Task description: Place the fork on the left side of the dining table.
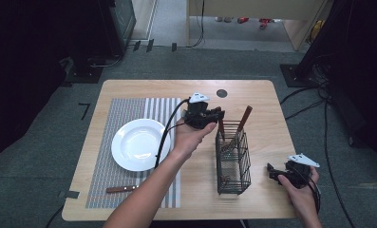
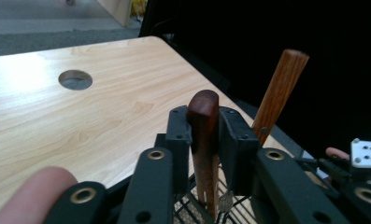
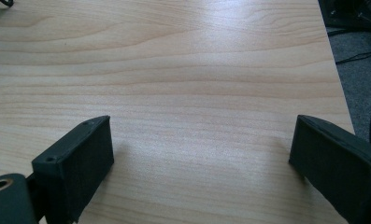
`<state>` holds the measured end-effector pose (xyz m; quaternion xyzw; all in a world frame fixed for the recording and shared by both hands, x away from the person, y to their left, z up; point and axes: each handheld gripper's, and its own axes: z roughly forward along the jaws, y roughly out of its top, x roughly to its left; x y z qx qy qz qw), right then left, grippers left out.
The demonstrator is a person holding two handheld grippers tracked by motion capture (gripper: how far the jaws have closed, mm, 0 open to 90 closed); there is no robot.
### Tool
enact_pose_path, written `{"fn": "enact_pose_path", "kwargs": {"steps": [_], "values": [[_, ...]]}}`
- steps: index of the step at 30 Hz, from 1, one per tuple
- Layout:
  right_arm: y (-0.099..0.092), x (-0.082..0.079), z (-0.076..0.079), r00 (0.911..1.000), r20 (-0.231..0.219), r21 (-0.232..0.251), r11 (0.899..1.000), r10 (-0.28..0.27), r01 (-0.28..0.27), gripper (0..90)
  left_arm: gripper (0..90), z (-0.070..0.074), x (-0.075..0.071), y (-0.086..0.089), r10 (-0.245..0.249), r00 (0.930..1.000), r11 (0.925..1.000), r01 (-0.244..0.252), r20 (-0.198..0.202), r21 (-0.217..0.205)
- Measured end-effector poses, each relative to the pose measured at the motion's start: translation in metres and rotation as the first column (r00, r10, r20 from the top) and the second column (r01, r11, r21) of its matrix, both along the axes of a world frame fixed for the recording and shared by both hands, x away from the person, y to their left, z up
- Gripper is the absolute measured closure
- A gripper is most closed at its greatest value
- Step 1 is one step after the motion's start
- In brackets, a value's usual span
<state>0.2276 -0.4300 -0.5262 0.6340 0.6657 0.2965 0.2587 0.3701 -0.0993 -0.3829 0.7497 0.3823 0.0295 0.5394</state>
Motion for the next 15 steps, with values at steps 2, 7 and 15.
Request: {"fn": "enact_pose_path", "kwargs": {"steps": [2, 7, 15], "values": [[0.0, 0.0, 0.0, 1.0, 0.0, 0.001, 1.0, -0.001, 0.001, 5.9, 81.7, 0.002, 0.001, 0.001, -0.016, 0.9998, 0.9994, 0.015, -0.016, -0.031], [0.0, 0.0, 0.0, 1.0, -0.001, -0.001, 1.0, -0.002, 0.002, 5.9, 82.1, 0.007, 0.002, 0.002, -0.021, 0.9998, 0.9971, 0.021, 0.007, -0.074], [0.0, 0.0, 0.0, 1.0, 0.0, -0.001, 1.0, -0.002, 0.002, 5.9, 82.2, 0.029, -0.005, 0.017, 0.019, 0.9973, 0.9898, -0.009, 0.071, -0.142]]}}
